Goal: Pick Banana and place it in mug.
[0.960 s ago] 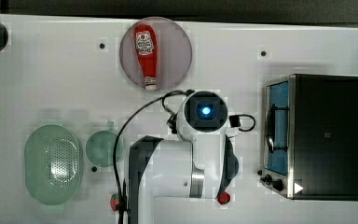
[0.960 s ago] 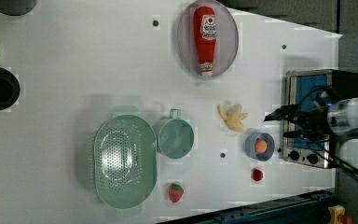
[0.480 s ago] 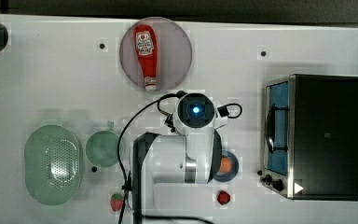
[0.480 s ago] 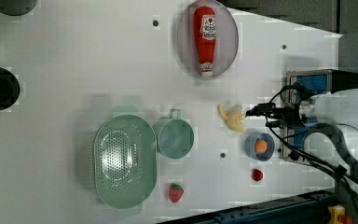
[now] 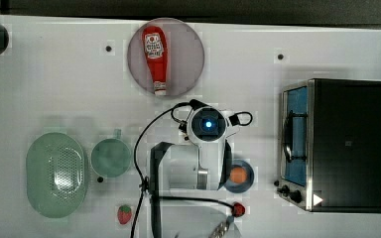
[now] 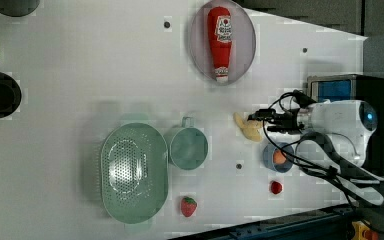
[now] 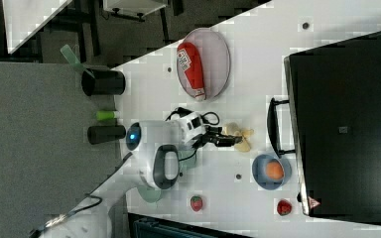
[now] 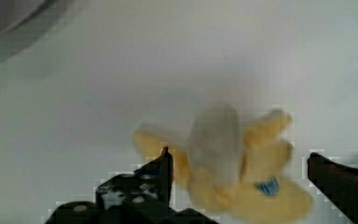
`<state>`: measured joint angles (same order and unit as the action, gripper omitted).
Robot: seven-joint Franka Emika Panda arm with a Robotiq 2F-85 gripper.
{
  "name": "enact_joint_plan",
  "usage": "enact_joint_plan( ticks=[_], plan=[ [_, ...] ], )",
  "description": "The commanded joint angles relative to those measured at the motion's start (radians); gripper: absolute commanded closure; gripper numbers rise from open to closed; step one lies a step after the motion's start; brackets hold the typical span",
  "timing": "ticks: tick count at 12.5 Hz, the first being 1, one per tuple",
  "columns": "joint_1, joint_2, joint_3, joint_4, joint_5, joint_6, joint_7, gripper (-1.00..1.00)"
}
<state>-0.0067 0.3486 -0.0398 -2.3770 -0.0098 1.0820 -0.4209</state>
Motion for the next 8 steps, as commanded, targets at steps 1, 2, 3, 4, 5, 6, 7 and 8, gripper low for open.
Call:
enact_joint_plan(
  ticks=[1, 2, 3, 4, 5, 6, 7, 8],
  plan=[
    [0.013, 0.032, 0.011, -0.015, 0.001, 0.082, -0.02, -1.0],
    [0.013, 0.048, 0.014, -0.018, 0.001, 0.102, -0.02, -1.0],
    [0.013, 0.059, 0.018, -0.021, 0.001, 0.109, -0.02, -1.0],
    [0.013, 0.064, 0.019, -0.026, 0.001, 0.116, -0.02, -1.0],
    [0.013, 0.064, 0.021, -0.029, 0.001, 0.12, -0.02, -0.92],
    [0.013, 0.064, 0.022, -0.028, 0.001, 0.121, -0.02, -0.69],
    [0.013, 0.064, 0.021, -0.032, 0.001, 0.121, -0.02, -0.42],
    [0.013, 0.064, 0.022, -0.032, 0.001, 0.126, -0.02, -0.19]
  ],
)
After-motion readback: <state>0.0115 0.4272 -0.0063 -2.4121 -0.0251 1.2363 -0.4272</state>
